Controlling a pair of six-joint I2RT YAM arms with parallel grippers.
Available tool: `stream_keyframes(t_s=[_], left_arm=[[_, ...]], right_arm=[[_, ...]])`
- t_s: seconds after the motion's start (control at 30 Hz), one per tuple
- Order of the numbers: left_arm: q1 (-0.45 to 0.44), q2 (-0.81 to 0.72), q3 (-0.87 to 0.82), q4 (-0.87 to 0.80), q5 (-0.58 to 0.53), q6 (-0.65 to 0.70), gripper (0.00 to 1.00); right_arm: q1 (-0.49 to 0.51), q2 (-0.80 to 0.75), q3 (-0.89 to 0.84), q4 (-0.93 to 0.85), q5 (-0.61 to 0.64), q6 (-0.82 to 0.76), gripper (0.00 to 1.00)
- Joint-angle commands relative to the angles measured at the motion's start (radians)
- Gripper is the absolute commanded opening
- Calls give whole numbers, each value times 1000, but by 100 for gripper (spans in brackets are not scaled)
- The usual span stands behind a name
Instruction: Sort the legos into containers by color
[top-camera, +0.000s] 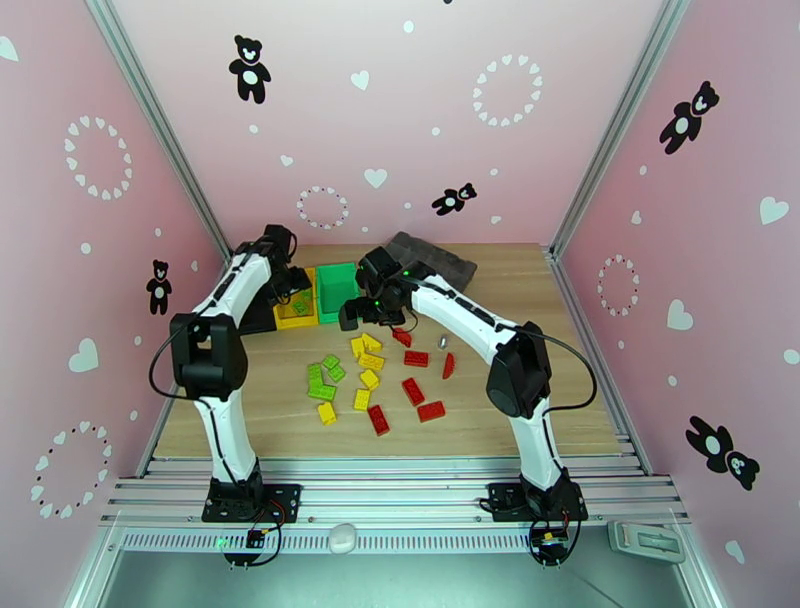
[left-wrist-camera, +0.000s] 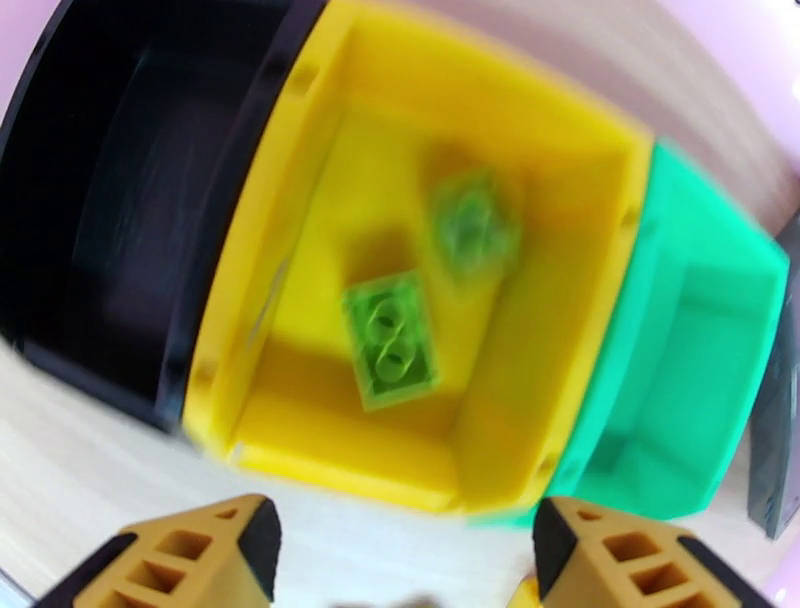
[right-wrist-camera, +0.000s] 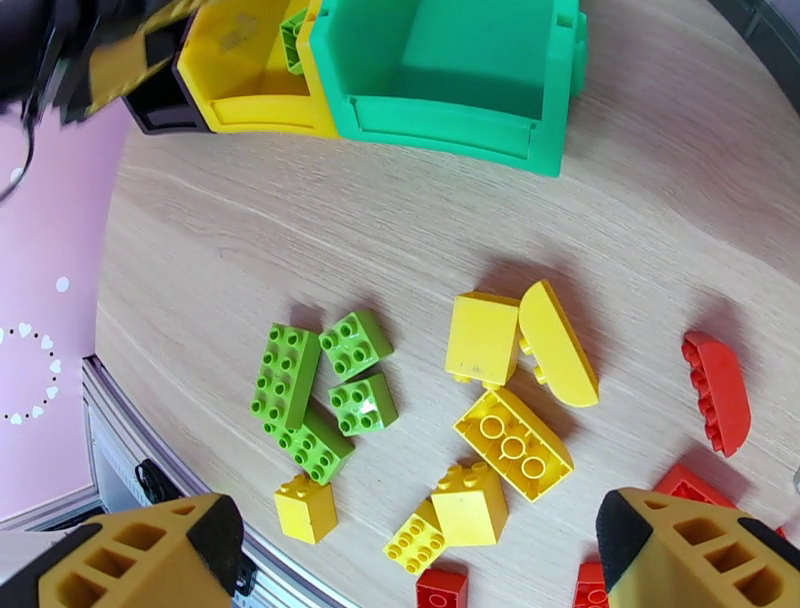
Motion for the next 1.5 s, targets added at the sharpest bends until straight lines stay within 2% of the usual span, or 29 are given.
stream_keyframes(t_s=[0.0,0.1,0.27,0.43,0.57,0.8,1.1,1.47], left_arm=[[-12,-141,-132,31,2,-32,73],[-39,-238,-274,57,3,-54,74],[-105,-369,-475,75,28,-106,74],[-180,-457,-620,79,27,-156,75],[-230,-491,-700,103,40,-192,74],[-284,-461,-761,151,53,-217,71],[-285,-400,-806,213,69,-196,65],[-285,-365,-782,228,65,-190,57]], right_arm=[[5,-13,-3,-8,11,0,99],[5,-15,-19,-2,3,3,99],[16,7,-33,-9,-29,13,88],[48,6,-66,-25,-8,0,82],[74,-28,-162,41,-16,12,81],[97,-65,-267,79,-5,34,79],[110,-136,-372,118,28,69,78],[110,-164,-398,125,32,80,76]])
